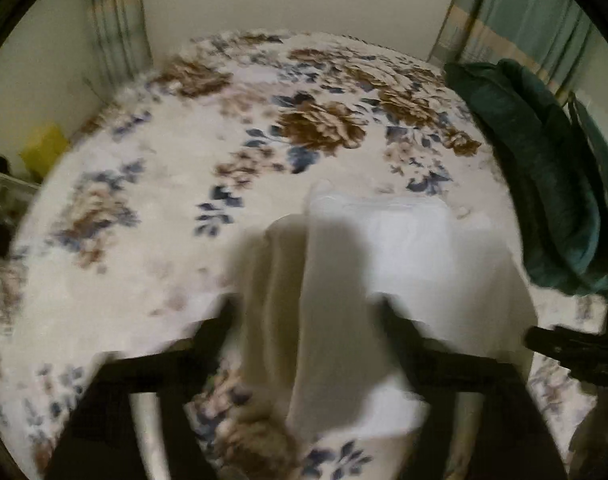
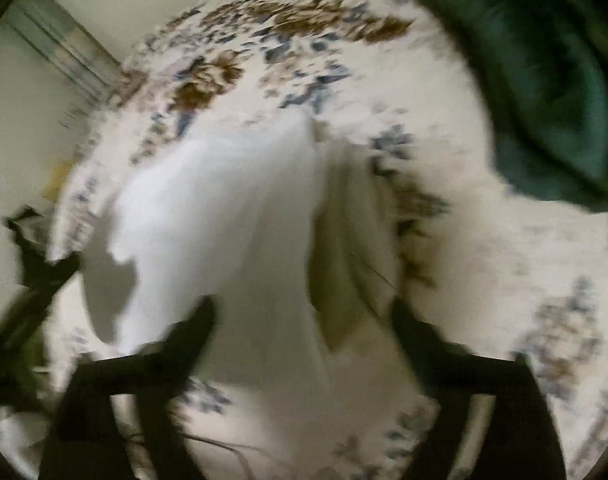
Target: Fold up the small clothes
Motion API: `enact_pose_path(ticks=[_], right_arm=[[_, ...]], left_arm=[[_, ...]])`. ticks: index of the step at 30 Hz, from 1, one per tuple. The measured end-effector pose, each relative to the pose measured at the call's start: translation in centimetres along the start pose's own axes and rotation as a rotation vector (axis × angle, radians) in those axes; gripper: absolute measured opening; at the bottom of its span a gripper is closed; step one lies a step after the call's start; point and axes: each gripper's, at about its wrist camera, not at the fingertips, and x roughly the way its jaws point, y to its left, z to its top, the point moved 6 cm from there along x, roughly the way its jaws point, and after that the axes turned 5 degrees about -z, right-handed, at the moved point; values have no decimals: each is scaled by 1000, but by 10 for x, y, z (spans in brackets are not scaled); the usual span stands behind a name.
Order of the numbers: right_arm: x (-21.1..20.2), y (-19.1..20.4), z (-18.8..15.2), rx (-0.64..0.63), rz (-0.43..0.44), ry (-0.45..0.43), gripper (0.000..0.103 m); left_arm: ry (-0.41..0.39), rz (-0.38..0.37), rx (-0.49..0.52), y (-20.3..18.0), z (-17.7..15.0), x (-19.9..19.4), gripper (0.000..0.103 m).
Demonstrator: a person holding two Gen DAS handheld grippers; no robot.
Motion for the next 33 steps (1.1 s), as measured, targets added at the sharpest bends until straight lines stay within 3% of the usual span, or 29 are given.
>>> enact_pose_path(ticks=[3, 8, 14, 25, 33], right_arm=[[-34, -7, -29, -43, -171, -56, 103], [-110, -20, -72, -24, -261, -134, 103], [-235, -31, -115, 3, -291, -258, 103], [-463, -35, -236, -22, -291, -439, 103], [-582, -43, -302, -38, -248, -559, 103]], left_arm=[[-18, 41, 18, -5, -20, -31, 103], [-29, 62, 3, -13, -39, -84, 103], [-82, 68, 26, -41, -59, -183, 103], [-213, 65, 76, -94, -101, -372, 103], [-333, 57, 82, -119, -126, -482, 103]])
